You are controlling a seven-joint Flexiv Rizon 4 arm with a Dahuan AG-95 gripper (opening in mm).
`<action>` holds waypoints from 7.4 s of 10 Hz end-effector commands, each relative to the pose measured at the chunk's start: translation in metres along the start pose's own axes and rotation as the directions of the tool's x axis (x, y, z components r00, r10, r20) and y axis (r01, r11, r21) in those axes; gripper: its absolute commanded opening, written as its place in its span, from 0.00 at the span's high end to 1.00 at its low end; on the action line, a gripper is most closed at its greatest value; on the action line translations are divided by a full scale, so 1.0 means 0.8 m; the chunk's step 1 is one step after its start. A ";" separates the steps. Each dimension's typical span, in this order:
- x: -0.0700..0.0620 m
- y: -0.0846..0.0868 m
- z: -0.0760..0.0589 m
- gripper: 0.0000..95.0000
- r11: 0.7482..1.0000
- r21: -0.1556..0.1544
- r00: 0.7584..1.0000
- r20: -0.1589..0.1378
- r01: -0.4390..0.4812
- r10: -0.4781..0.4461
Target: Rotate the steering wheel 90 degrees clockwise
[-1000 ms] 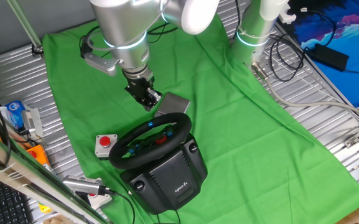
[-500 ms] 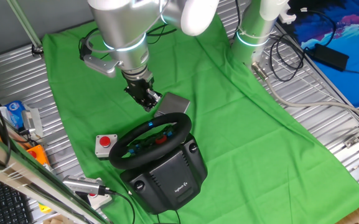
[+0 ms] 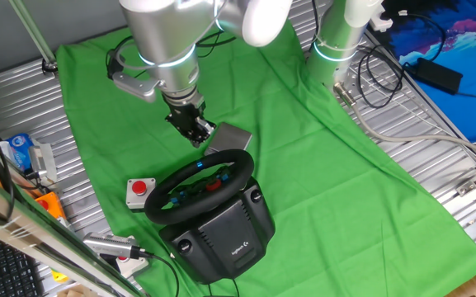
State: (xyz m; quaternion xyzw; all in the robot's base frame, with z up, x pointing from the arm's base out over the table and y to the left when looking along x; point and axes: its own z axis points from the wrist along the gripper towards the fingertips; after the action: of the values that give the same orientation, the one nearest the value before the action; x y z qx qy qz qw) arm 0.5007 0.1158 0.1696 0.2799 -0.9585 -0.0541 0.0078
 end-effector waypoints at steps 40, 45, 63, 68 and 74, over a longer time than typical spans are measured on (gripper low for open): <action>0.021 -0.044 0.024 1.00 0.922 -0.354 0.987 0.077 0.158 -0.140; 0.021 -0.044 0.024 1.00 0.906 -0.373 0.980 0.089 0.198 -0.177; 0.026 -0.024 0.024 1.00 0.906 -0.376 0.981 0.055 0.193 -0.186; 0.001 0.013 0.024 1.00 0.918 -0.370 0.990 0.062 0.141 -0.127; -0.005 0.024 0.035 1.00 0.921 -0.363 0.990 0.064 0.142 -0.127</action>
State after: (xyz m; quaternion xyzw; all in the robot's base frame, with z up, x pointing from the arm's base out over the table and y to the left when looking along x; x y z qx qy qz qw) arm 0.4920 0.1368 0.1444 0.3379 -0.9098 -0.2381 0.0375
